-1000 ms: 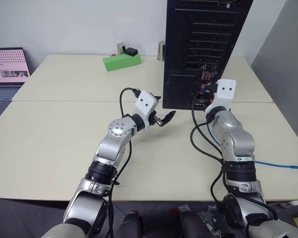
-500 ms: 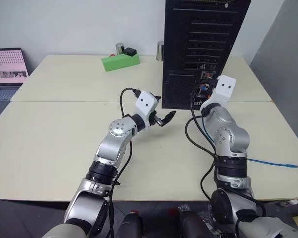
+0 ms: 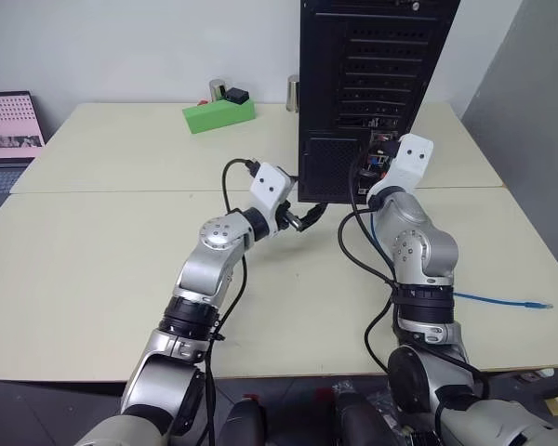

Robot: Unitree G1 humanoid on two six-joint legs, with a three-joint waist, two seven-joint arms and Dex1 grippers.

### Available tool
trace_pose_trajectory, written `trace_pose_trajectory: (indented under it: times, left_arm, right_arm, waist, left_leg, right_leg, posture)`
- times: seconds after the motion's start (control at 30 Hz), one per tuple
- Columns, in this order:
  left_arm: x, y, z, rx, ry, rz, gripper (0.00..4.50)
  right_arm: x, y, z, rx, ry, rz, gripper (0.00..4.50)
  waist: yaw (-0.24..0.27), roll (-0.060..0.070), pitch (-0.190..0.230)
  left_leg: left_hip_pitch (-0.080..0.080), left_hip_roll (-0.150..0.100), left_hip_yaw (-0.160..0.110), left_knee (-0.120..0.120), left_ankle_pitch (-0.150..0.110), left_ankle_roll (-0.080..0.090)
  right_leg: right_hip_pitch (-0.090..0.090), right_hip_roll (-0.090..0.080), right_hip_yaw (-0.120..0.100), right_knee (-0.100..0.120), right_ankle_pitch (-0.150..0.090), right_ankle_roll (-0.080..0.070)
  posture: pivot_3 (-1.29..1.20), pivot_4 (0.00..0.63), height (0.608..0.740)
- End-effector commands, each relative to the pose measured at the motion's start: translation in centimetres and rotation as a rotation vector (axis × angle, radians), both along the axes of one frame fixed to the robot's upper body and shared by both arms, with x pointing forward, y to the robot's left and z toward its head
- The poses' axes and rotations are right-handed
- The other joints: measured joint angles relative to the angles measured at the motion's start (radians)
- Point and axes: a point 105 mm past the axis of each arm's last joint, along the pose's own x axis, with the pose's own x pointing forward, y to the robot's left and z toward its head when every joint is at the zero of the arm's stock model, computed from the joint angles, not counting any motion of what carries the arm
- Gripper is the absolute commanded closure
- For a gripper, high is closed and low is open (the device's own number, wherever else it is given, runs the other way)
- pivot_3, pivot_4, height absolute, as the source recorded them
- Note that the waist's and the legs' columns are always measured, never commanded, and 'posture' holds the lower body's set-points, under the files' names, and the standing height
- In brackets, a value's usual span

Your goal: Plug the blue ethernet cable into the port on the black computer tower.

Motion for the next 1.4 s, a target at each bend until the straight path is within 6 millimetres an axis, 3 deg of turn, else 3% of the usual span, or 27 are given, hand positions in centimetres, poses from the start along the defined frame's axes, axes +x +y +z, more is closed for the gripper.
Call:
trace_pose_trajectory:
  times: [0.03,0.37,0.53,0.57,0.8,0.97,1.13,1.2,1.4]
  left_arm:
    - [-0.4,-0.1,1.6,-0.013,-0.058,-0.015,0.03]
    - [-0.6,-0.4,1.6,-0.013,-0.06,-0.024,0.03]
    - [-0.5,-0.3,1.5,-0.01,-0.061,-0.019,0.03]
    - [-0.5,-0.3,1.5,-0.009,-0.062,-0.018,0.0]
    - [-0.1,0.5,1.3,-0.005,-0.057,0.0,0.0]
    - [0.2,1.5,1.5,-0.041,-0.028,0.002,0.0]
    - [0.0,2.9,0.7,0.082,0.012,-0.07,0.0]
    - [-0.6,3.2,0.4,0.128,0.03,-0.139,0.0]
    - [-1.5,4.9,1.6,0.186,0.006,-0.268,0.0]
  right_arm:
    - [-0.2,1.4,4.7,-0.007,-0.166,0.045,4.5]
    - [0.3,1.3,4.6,-0.012,-0.164,0.05,4.5]
    - [0.0,1.1,3.4,-0.032,-0.148,0.086,4.5]
    - [-0.1,1.0,3.0,-0.036,-0.141,0.088,3.95]
    - [-2.1,-0.5,0.8,-0.116,-0.112,0.15,2.52]
    - [-4.3,-1.3,0.8,-0.214,-0.146,0.223,1.38]
    - [-7.3,-3.4,1.8,-0.354,-0.226,0.378,0.3]
    - [-8.4,-3.6,2.1,-0.406,-0.246,0.46,0.09]
    - [-10.5,-5.0,3.1,-0.478,-0.275,0.614,0.09]
  waist:
    - [0.0,0.0,0.0]
    - [-0.009,0.0,0.0]
    - [-0.015,0.0,0.0]
    - [-0.016,0.0,0.0]
    - [-0.003,0.0,0.0]
    - [0.004,0.0,0.0]
    - [0.008,0.0,0.0]
    - [0.008,0.0,0.0]
    - [0.007,0.0,0.0]
  left_leg:
    - [0.0,0.0,0.0,0.0,0.0,0.0]
    - [0.001,0.0,0.0,0.001,0.0,0.0]
    - [0.001,0.0,0.0,0.001,0.0,0.0]
    - [0.001,0.0,0.0,0.001,0.0,0.0]
    - [-0.001,0.0,0.0,0.0,0.0,0.0]
    - [-0.002,0.0,-0.001,0.001,0.0,0.0]
    - [-0.003,-0.001,-0.001,0.001,0.0,0.0]
    - [-0.004,-0.001,-0.001,0.001,0.0,0.0]
    - [-0.003,-0.001,-0.002,0.001,0.0,0.0]
  right_leg:
    - [0.0,0.0,0.0,0.0,0.0,0.0]
    - [-0.001,0.0,0.001,0.004,0.0,0.0]
    - [-0.001,0.0,0.001,0.005,0.0,0.0]
    - [-0.001,0.0,0.001,0.005,0.0,0.0]
    - [0.0,0.0,0.0,0.001,0.0,0.0]
    - [-0.001,0.0,-0.001,-0.001,0.0,0.0]
    - [0.0,0.0,-0.002,-0.003,0.0,0.0]
    - [0.0,0.0,-0.002,-0.003,0.0,0.0]
    - [0.0,0.0,-0.003,-0.003,0.0,0.0]
  posture:
    - [0.0,0.15,0.74]
    - [0.0,0.15,0.74]
    - [0.0,0.15,0.74]
    - [0.0,0.15,0.74]
    - [0.0,0.15,0.74]
    - [0.0,0.15,0.74]
    - [0.0,0.15,0.74]
    - [0.0,0.15,0.74]
    - [0.0,0.15,0.74]
